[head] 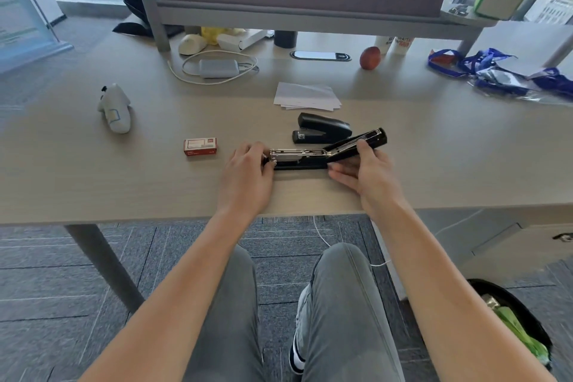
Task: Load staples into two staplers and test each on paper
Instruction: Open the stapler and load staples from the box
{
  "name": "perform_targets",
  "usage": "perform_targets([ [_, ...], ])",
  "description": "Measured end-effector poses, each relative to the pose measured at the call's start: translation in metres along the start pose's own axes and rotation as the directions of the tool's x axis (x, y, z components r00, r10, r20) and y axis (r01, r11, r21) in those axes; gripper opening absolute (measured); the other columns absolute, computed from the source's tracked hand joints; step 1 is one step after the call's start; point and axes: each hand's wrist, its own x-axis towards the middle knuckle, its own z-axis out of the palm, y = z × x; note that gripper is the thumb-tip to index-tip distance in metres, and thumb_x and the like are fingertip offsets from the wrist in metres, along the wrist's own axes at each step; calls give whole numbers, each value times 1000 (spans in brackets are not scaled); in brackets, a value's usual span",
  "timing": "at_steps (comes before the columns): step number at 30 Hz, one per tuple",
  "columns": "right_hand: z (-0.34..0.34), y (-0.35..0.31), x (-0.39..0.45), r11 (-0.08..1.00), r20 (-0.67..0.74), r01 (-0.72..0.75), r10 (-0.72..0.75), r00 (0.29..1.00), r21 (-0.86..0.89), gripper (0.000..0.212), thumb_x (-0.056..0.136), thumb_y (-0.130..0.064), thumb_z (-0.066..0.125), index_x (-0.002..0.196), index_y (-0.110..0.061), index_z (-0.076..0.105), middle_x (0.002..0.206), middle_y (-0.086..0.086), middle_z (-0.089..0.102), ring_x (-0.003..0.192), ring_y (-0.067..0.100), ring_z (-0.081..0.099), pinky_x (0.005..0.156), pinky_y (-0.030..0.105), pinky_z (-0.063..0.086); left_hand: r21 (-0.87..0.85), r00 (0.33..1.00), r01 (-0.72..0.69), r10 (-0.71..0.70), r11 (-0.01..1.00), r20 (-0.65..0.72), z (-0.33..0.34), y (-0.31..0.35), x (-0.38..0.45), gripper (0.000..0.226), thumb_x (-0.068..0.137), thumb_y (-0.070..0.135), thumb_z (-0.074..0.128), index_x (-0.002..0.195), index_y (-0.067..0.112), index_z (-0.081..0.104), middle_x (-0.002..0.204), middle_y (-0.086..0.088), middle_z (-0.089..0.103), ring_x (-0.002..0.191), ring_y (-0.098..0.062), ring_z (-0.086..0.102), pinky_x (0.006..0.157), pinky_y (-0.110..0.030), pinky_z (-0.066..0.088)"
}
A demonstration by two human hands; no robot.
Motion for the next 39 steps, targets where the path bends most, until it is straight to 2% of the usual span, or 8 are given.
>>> perform_targets([
  [4,-8,-4,1,950,-25,-59,54,998,-308,52,109,-38,48,90,4,70,67,18,76,44,20,67,41,27,55,14,1000,-16,16,1000,-15,0,0,-2,20,94,20,62,112,14,63,107,-6,63,97,-26,60,79,-39,50],
  [8,-1,-2,-8,890,43,69,-55,998,-451,42,107,-32,53,86,0,70,62,13,73,39,17,60,38,25,50,9,1000,-4,4,1000,-21,-1,0,-2,26,94,24,61,118,14,64,109,-6,63,99,-26,59,84,-41,50],
  [14,32,0,-26,683,286,441,-336,897,-581,29,102,-27,60,78,-15,71,62,0,74,43,11,59,51,25,48,-200,995,91,-95,976,-12,-21,-7,-9,25,95,21,60,118,14,67,101,1,62,89,-15,58,84,-33,50],
  [20,86,1,-32,364,448,613,-443,776,-701,16,93,-37,70,85,-24,74,69,-12,68,70,16,62,69,33,49,-152,970,214,-228,965,-81,-60,-33,-11,13,91,22,64,98,18,74,91,2,71,80,-18,64,74,-30,49],
  [26,141,7,-19,160,662,756,-391,639,-635,20,92,-32,71,110,-24,73,95,-10,69,85,9,53,74,31,43,-89,915,330,-342,940,-213,-80,-65,-3,11,89,30,66,98,23,65,88,4,66,82,-22,63,73,-34,49],
  [31,169,8,12,117,743,754,-131,656,-646,53,89,-35,75,137,-18,61,118,0,64,110,20,57,91,35,47,-5,916,355,-349,935,-200,-77,-77,18,33,92,40,61,116,18,62,110,-4,67,104,-30,61,89,-44,48],
  [35,183,9,29,179,782,772,-18,623,-611,53,85,-33,80,133,-18,65,117,2,62,110,21,57,88,28,40,6,901,401,-393,916,-185,-72,-80,35,35,92,40,58,120,19,63,115,-4,68,112,-31,58,94,-44,44],
  [39,186,10,34,198,811,800,-39,583,-566,31,85,-33,79,113,-20,75,107,2,63,100,21,60,92,35,47,-1,896,412,-405,911,-182,-66,-80,42,30,92,36,60,119,23,64,111,0,71,112,-27,59,94,-43,40],
])
